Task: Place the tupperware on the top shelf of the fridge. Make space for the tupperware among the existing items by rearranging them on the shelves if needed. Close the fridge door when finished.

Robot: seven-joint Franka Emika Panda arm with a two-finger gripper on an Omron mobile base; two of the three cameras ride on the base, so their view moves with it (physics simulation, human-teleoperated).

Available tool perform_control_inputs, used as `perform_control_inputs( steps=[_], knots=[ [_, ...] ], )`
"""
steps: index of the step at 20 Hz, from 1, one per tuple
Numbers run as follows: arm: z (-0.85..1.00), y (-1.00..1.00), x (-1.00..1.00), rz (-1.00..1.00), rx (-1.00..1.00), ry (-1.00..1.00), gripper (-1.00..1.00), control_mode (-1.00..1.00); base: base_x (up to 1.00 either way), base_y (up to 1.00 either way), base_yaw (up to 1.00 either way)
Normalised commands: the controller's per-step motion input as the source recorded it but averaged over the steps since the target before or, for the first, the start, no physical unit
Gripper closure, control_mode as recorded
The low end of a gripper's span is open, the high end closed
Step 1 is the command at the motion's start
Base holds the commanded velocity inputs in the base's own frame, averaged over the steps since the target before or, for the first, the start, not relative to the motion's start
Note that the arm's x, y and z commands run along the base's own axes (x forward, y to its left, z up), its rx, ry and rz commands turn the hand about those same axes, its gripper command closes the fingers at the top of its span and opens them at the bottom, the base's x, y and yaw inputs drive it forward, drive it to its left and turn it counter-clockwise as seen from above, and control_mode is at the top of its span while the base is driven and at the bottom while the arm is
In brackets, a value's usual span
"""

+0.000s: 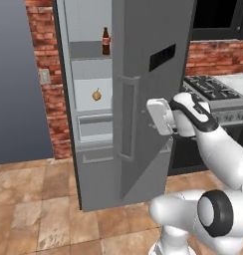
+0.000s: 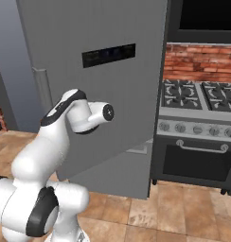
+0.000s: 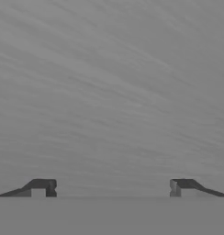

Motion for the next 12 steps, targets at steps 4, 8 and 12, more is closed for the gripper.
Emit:
perform_control_inputs(
  steps=[4,8,12],
  knots=[
    [0.0,0.19,0.44,-0.14,0.0,0.0,-1.0,-1.0,0.0,0.0,0.0],
    [-0.13,0.29,0.49,-0.18,0.0,0.0,-1.0,-1.0,0.0,0.0,0.0],
    [-0.29,0.35,0.64,-0.19,-0.01,0.0,-1.0,-1.0,0.0,0.0,0.0]
  ],
)
